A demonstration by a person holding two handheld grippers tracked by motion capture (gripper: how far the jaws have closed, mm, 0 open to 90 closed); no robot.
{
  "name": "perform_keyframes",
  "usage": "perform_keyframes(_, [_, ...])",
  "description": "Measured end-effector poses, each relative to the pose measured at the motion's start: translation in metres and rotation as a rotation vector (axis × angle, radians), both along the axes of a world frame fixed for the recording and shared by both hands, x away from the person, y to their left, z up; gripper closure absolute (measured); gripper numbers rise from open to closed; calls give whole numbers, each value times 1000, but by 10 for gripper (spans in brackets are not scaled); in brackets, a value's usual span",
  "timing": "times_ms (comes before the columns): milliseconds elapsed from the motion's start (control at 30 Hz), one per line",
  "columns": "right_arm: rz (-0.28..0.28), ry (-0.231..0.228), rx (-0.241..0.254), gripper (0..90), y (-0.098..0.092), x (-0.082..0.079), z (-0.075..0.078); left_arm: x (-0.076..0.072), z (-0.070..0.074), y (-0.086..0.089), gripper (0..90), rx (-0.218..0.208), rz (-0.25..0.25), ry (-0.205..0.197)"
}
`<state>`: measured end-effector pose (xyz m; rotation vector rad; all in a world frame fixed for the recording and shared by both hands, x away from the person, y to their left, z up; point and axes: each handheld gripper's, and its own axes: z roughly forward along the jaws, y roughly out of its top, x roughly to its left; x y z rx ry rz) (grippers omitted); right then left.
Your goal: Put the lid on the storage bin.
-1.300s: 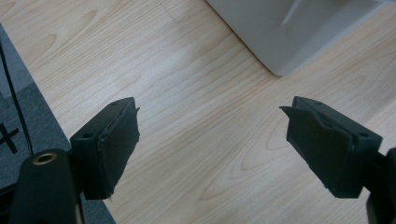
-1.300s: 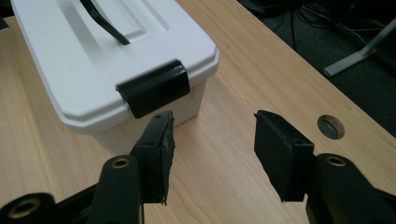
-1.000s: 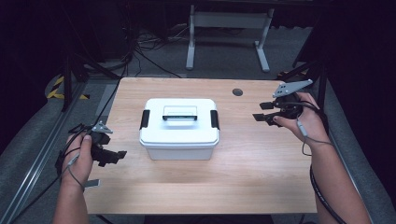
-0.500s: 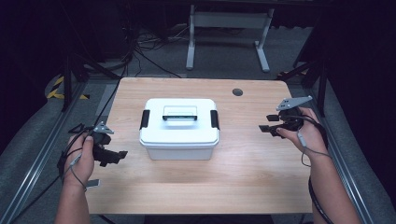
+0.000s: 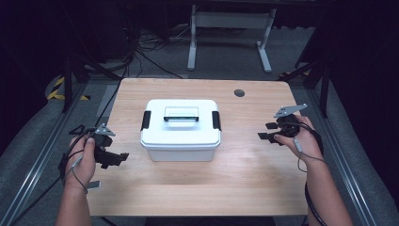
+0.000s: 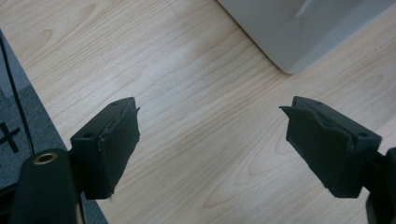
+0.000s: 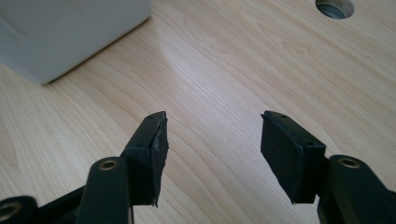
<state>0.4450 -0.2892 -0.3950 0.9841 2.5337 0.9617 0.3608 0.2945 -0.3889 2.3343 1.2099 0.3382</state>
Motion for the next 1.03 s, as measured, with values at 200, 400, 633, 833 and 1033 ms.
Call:
perform_keyframes(200, [-3, 37, -32, 411, 3, 2, -18, 0, -1, -1, 177, -3, -10, 17])
perform_keyframes(400, [-16, 87, -83, 408, 2, 2, -36, 1, -4, -3, 178, 5, -29, 33])
perform_keyframes(633, [-38, 125, -114, 408, -4, -1, -47, 5, -13, -4, 179, 4, -32, 63])
perform_keyframes(833, [-59, 136, -104, 408, -7, -2, -51, 8, -19, -4, 180, 4, -23, 69])
perform_keyframes(1033, [-93, 93, -15, 407, -13, -2, -52, 13, -25, -4, 184, 8, 18, 55])
